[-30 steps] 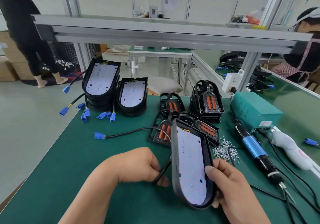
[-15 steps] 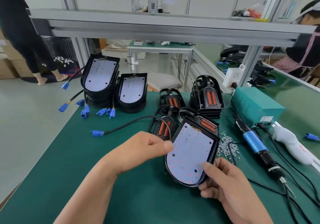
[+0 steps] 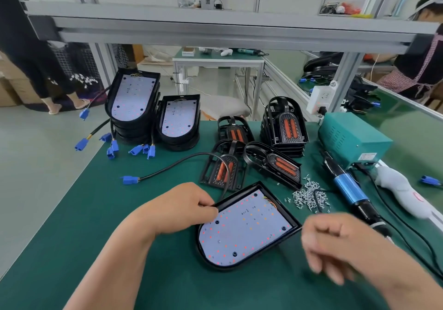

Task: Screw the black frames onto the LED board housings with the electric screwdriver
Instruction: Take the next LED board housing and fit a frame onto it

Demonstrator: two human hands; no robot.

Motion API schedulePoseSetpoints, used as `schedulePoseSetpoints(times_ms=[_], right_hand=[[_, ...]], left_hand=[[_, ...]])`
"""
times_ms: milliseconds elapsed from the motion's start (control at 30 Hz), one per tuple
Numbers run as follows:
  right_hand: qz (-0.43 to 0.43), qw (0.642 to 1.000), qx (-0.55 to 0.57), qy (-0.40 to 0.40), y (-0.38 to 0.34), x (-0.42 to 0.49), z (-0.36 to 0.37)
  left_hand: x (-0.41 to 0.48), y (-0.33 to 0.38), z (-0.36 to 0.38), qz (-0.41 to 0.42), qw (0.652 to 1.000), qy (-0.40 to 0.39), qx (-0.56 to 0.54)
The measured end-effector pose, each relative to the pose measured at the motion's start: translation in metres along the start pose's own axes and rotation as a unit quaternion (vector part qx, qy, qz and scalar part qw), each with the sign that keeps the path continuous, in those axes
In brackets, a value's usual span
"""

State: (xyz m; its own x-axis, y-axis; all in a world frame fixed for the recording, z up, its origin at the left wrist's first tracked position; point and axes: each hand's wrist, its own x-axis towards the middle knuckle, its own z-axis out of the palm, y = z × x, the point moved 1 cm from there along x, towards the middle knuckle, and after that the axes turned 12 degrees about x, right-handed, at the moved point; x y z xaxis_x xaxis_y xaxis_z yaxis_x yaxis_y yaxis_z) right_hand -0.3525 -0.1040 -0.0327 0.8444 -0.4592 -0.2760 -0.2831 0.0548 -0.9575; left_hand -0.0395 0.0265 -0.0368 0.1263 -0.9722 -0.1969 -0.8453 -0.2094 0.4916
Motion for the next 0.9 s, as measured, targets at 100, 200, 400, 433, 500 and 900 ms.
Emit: schedulePoseSetpoints(times_ms=[100, 200, 400, 433, 500, 900], right_hand=[[-0.081, 0.988, 0.024, 0.129, -0.011, 0.014, -0.023], [-0.151, 0.961, -0.054, 0.226, -0.014, 0.046, -0.038], [-0.085, 0.925, -0.267, 0.256, -0.014, 0.114, -0.062], [-0.070, 0.923, -0.296, 0.237, -0.015, 0.122, -0.064], [-0.043, 0.920, -0.338, 0.195, -0.015, 0.134, -0.064], [-0.139, 0.909, -0.345, 0.186, -0.016, 0.135, -0.068]], left_hand=[[0.002, -0.002, 0.003, 0.012, 1.000, -0.001, -0.016], [0.005, -0.005, 0.004, 0.009, 0.998, 0.018, -0.052], [0.013, -0.003, 0.009, -0.019, 0.990, 0.090, -0.106], [0.014, -0.001, 0.010, -0.016, 0.989, 0.091, -0.114], [0.017, 0.002, 0.013, -0.011, 0.987, 0.088, -0.136], [0.028, 0.001, 0.033, 0.004, 0.992, 0.083, -0.100]])
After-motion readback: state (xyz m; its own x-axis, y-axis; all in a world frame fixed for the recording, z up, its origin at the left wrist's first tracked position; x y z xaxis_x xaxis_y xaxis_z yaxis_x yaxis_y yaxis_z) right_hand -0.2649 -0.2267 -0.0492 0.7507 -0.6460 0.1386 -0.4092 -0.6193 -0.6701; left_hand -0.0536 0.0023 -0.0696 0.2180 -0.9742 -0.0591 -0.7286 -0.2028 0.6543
